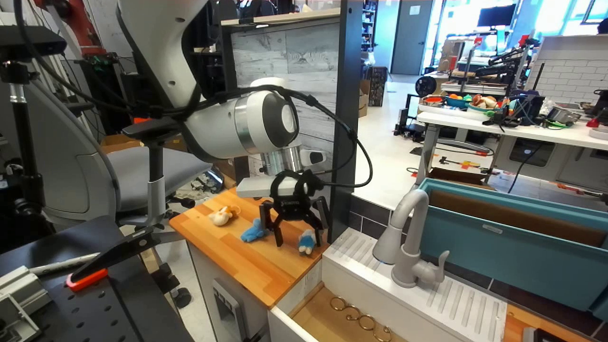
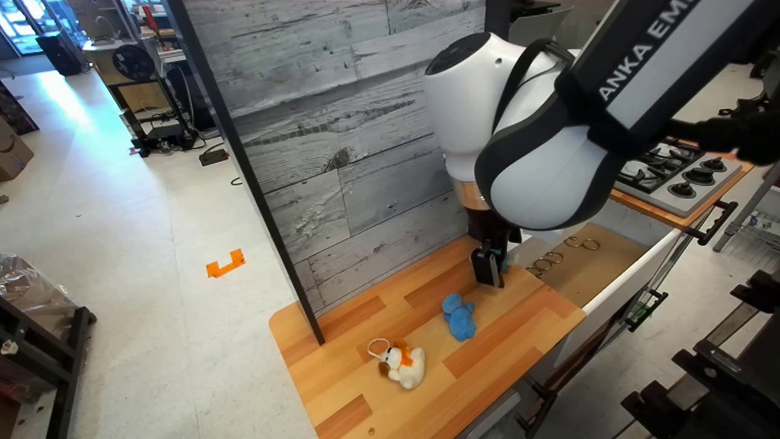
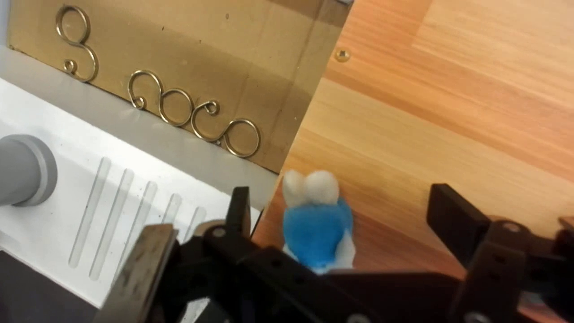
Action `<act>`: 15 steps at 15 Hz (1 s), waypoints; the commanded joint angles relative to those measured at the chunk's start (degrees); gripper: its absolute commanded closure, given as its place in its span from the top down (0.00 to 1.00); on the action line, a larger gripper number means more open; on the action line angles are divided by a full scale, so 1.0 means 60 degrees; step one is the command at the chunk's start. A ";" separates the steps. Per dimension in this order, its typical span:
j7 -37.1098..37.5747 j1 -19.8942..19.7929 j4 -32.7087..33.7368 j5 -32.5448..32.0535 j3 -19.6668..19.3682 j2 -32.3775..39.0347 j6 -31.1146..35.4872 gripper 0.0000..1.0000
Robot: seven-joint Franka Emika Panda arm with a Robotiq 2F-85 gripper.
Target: Pick the blue object and move it slightly up on the counter
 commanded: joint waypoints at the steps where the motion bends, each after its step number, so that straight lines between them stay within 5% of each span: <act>1: -0.0206 -0.0308 -0.1886 0.0219 0.0345 -0.1344 0.0416 1.00; 4: -0.0321 -0.0636 -0.3347 0.0484 0.0694 -0.2431 0.0827 1.00; 9: -0.1744 -0.2507 -0.5849 0.2455 0.2118 -0.4697 0.1146 1.00; 10: -0.1158 -0.1573 -0.4476 0.1911 0.1512 -0.3478 0.0731 1.00; 15: -0.1641 -0.2278 -0.5636 0.2334 0.1835 -0.4597 0.0855 1.00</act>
